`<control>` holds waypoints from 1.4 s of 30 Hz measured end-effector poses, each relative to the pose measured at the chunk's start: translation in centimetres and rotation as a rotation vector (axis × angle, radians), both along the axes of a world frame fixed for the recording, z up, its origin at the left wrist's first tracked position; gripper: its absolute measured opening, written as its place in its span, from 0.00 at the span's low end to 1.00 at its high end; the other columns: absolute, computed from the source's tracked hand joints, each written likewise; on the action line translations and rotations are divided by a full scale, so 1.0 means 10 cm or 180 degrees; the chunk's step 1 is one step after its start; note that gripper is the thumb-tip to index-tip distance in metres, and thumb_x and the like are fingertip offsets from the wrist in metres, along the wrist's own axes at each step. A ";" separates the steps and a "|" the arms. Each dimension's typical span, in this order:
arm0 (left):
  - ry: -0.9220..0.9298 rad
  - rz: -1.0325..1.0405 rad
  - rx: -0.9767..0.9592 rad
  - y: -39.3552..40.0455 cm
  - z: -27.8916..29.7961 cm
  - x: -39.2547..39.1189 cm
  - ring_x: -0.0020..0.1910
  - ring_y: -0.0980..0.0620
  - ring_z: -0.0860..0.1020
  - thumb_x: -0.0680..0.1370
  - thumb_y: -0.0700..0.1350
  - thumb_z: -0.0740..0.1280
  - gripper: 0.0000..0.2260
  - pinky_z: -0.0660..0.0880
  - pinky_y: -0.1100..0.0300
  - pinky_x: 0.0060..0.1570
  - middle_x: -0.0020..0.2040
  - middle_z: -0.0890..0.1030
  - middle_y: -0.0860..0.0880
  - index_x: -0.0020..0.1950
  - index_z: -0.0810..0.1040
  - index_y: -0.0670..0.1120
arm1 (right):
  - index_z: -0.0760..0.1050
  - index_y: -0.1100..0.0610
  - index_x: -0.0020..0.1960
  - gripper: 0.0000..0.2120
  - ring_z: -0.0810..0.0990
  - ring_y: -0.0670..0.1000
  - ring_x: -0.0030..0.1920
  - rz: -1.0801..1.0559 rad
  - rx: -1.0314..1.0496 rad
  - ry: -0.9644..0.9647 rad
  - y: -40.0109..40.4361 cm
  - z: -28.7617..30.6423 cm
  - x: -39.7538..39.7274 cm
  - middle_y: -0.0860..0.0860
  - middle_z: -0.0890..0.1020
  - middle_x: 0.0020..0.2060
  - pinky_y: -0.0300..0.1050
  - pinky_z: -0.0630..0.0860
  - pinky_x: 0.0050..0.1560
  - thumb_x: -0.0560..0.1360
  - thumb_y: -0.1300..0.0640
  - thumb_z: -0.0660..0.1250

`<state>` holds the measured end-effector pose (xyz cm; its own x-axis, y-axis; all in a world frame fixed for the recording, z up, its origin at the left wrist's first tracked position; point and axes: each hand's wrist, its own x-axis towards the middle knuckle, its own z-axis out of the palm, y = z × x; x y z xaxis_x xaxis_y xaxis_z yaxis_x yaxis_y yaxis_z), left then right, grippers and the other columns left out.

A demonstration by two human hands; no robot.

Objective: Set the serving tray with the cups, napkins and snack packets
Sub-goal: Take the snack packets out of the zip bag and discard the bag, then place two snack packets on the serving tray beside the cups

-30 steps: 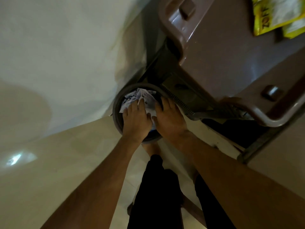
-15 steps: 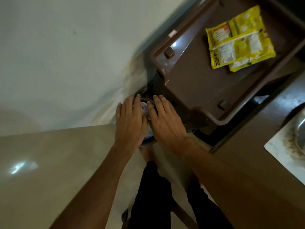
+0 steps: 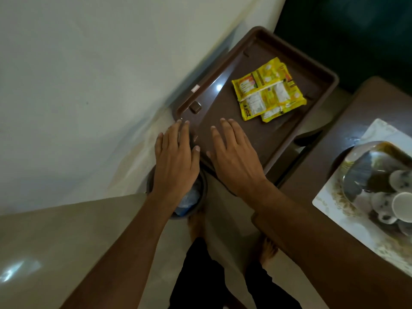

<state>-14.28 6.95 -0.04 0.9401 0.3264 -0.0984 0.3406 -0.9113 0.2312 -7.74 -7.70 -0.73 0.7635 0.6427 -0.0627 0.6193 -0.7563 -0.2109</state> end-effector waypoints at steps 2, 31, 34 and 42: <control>-0.0057 -0.0157 -0.0010 -0.09 0.01 0.19 0.80 0.44 0.63 0.84 0.51 0.58 0.27 0.59 0.42 0.80 0.81 0.64 0.43 0.81 0.61 0.43 | 0.63 0.63 0.79 0.29 0.63 0.66 0.79 -0.0192 -0.0072 -0.0045 -0.13 -0.01 0.14 0.66 0.66 0.77 0.62 0.65 0.77 0.84 0.47 0.60; -0.0030 0.1281 -0.3815 -0.45 -0.66 2.01 0.48 0.51 0.82 0.85 0.51 0.61 0.14 0.81 0.54 0.47 0.53 0.83 0.49 0.66 0.78 0.46 | 0.84 0.58 0.57 0.10 0.82 0.48 0.48 -0.2609 0.2506 0.0288 -0.47 -0.20 1.80 0.50 0.86 0.50 0.47 0.81 0.52 0.76 0.60 0.74; 0.0136 0.2099 -0.4947 -0.30 -0.59 2.06 0.48 0.42 0.86 0.86 0.61 0.54 0.26 0.85 0.48 0.47 0.55 0.86 0.38 0.68 0.77 0.42 | 0.87 0.58 0.50 0.06 0.82 0.51 0.48 -0.1935 0.2883 -0.0146 -0.40 -0.14 1.61 0.50 0.87 0.45 0.52 0.78 0.52 0.75 0.65 0.75; 0.0664 0.2286 -0.5081 0.05 -0.54 2.21 0.42 0.41 0.85 0.79 0.52 0.71 0.15 0.82 0.50 0.43 0.46 0.86 0.39 0.54 0.84 0.40 | 0.87 0.55 0.52 0.08 0.81 0.62 0.55 -0.0161 0.1949 -0.0298 -0.35 -0.37 0.87 0.50 0.86 0.51 0.59 0.70 0.51 0.78 0.65 0.72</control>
